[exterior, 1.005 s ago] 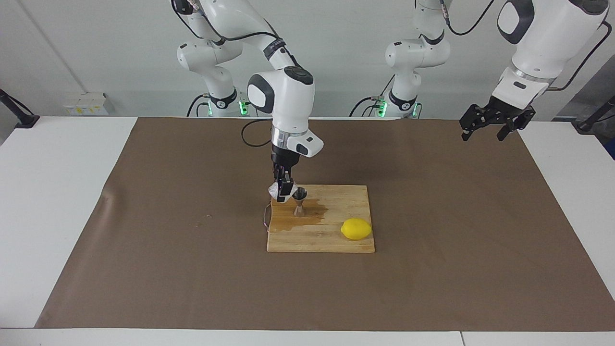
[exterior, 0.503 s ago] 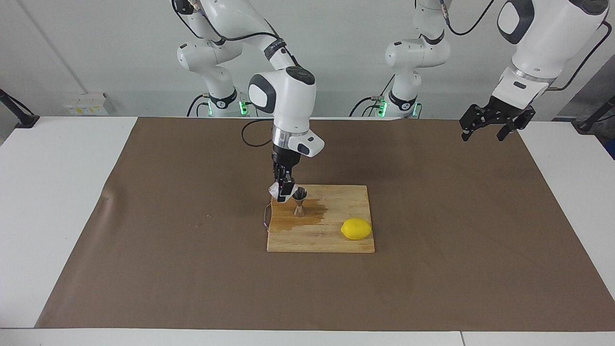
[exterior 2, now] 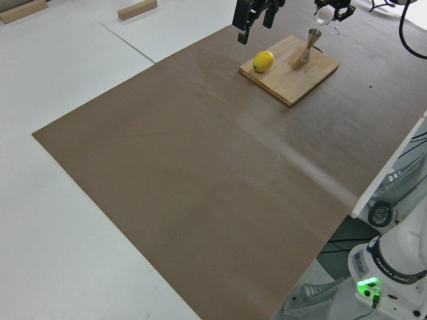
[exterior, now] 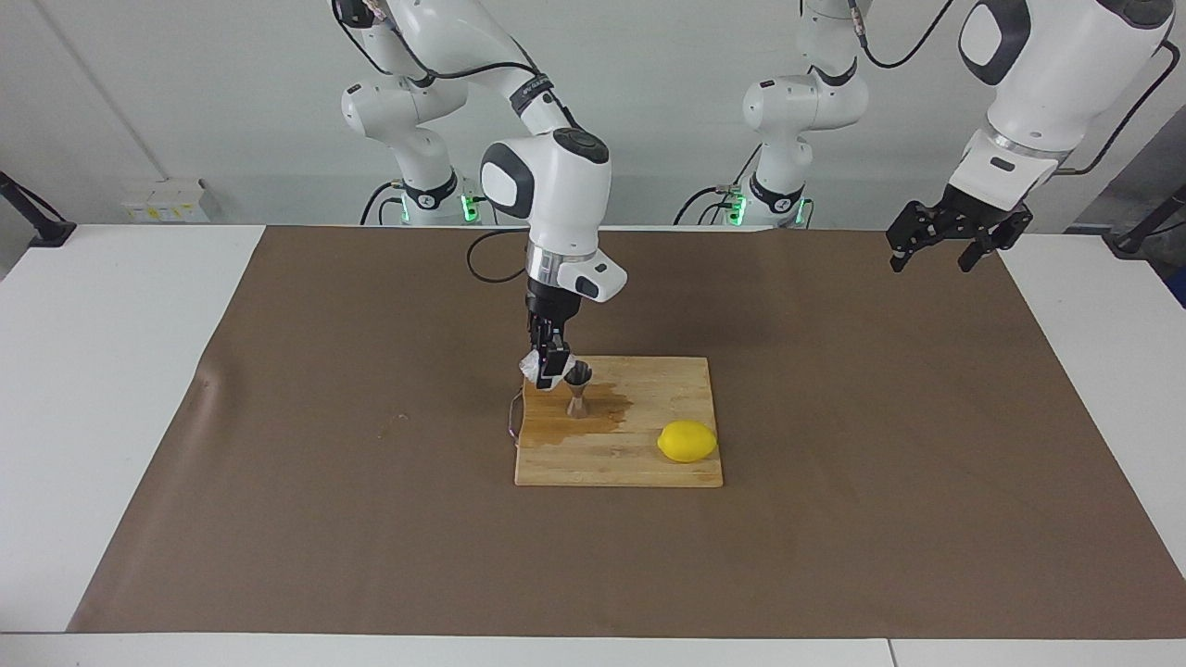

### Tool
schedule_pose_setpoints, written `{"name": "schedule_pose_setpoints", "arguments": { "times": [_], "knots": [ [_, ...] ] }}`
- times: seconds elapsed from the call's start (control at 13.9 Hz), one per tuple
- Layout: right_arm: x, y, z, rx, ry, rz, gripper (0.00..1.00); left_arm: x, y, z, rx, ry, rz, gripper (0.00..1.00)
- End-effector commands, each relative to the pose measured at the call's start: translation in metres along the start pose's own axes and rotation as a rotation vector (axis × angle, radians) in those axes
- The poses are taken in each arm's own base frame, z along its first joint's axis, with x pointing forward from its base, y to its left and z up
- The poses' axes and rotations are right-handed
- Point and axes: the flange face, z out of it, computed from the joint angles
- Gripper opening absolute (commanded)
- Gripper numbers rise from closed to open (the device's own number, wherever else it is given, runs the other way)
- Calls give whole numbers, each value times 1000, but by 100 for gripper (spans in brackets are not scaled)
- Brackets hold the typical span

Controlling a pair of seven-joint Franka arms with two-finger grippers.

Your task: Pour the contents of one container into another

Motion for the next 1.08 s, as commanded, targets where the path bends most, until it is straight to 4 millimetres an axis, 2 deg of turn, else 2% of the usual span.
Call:
{"name": "schedule_pose_setpoints", "arguments": {
  "times": [0.0,0.72,1.01],
  "knots": [
    [0,-2,-2,-16,-18,6,46,-8,-3,-5,19,-4,8,100],
    [0,0,-6,-17,5,44,46,-8,-3,-4,19,-6,8,100],
    [-9,4,-14,-8,49,96,47,-8,-3,-5,19,-4,8,100]
  ]
}}
